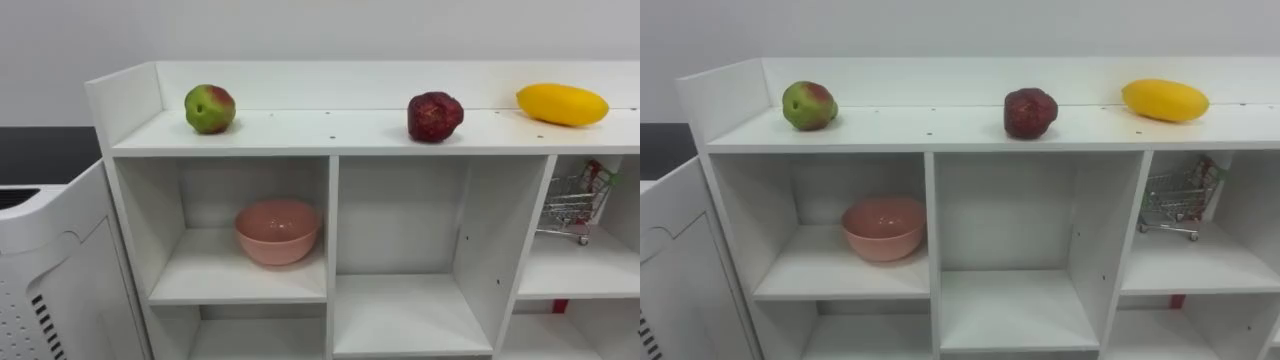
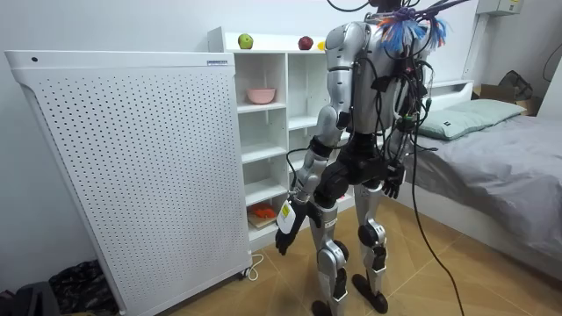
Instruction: Arrange fruit in the closet
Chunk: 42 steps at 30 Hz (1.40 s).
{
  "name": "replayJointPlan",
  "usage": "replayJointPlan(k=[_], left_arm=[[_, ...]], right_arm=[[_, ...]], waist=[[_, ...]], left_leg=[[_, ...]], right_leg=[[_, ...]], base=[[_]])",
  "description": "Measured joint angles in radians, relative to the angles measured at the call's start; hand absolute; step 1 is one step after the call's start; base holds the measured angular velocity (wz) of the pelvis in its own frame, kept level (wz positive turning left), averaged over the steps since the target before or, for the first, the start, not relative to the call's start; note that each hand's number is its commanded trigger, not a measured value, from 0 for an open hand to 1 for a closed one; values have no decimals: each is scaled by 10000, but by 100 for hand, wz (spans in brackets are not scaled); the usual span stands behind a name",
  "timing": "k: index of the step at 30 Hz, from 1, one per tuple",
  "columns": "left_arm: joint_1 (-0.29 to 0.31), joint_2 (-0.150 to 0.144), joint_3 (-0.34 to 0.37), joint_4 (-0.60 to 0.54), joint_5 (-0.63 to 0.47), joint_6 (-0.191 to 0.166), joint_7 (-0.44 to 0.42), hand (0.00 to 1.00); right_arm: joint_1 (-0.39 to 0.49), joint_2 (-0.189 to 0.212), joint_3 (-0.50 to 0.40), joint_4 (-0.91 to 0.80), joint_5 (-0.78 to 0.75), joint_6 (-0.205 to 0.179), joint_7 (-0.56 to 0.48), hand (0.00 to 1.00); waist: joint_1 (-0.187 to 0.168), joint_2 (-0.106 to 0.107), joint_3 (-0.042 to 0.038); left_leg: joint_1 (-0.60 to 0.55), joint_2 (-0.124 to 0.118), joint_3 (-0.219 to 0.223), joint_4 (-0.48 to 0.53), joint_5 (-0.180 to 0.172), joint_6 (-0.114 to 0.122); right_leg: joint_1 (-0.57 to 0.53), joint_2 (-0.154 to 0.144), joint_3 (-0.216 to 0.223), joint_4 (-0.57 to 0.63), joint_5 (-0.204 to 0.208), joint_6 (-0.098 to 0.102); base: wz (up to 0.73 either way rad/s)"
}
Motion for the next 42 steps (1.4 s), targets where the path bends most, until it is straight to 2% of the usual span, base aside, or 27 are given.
replayJointPlan(k=[7, 14, 20, 22, 26, 28, 34, 37, 42], left_arm=[[-65, -18, -182, 5, 156, 19, -19, 0], [-90, -25, -185, 14, 256, 18, -22, 0], [-125, -17, 73, -282, 260, -73, -42, 0], [-290, 41, 89, -291, 183, -244, -20, 0], [-395, 123, 96, -707, 65, -574, -1, 0], [-488, 192, 105, -704, -367, -843, 12, 0], [-505, 166, 83, -888, -443, -1118, 23, 0], [-238, 159, 65, -1414, -438, -1232, 23, 0], [-299, 162, 28, -1460, -449, -1513, 33, 0]], right_arm=[[-84, -43, 360, -27, -2, 0, -35, 0], [-157, 33, 318, -28, 200, -5, -406, 0], [-575, -23, -802, -179, 683, 2, -797, 0], [-728, -70, -1316, -995, 671, -26, -1038, 0], [-775, -75, -1612, -3032, 668, -112, -1640, 0], [-842, -72, -1621, -4418, 383, -364, -2036, 0], [-500, -46, -1471, -8349, -1182, -747, -2796, 0], [-323, -50, -1343, -9826, -2230, -980, -3115, 0], [-386, -55, -1178, -11530, -2857, -1170, -3353, 0]], waist=[[3, -1, -1], [-27, -13, 1], [-40, -51, 10], [-71, -57, 16], [-51, -80, 35], [-42, -69, 33], [-4, 33, -21], [-21, 33, -26], [5, 154, -57]], left_leg=[[0, -4, 1, -13, 0, -1], [-3, -7, -15, -12, 0, -1], [44, -11, -38, 18, 1, 0], [80, -12, -1, 25, 3, 2], [78, -6, 91, 7, 5, 3], [70, -2, 198, -20, 4, 4], [15, -6, 281, -39, 4, 4], [-19, -8, 287, -36, 4, 4], [-109, -5, 356, -64, 5, 3]], right_leg=[[4, 3, 7, 12, 3, -1], [30, -1, 8, 9, 3, -1], [77, -10, 19, 26, 2, 0], [56, -11, 22, 8, 1, 2], [-21, -13, 80, 20, 1, 1], [-86, -2, 181, 17, 2, 4], [-175, 7, 284, 16, 51, 24], [-207, 5, 298, 13, 51, 24], [-326, 6, 342, 76, 57, 28]], base=[[0], [0], [0], [-2], [-8], [-14], [-4], [0], [-2]])
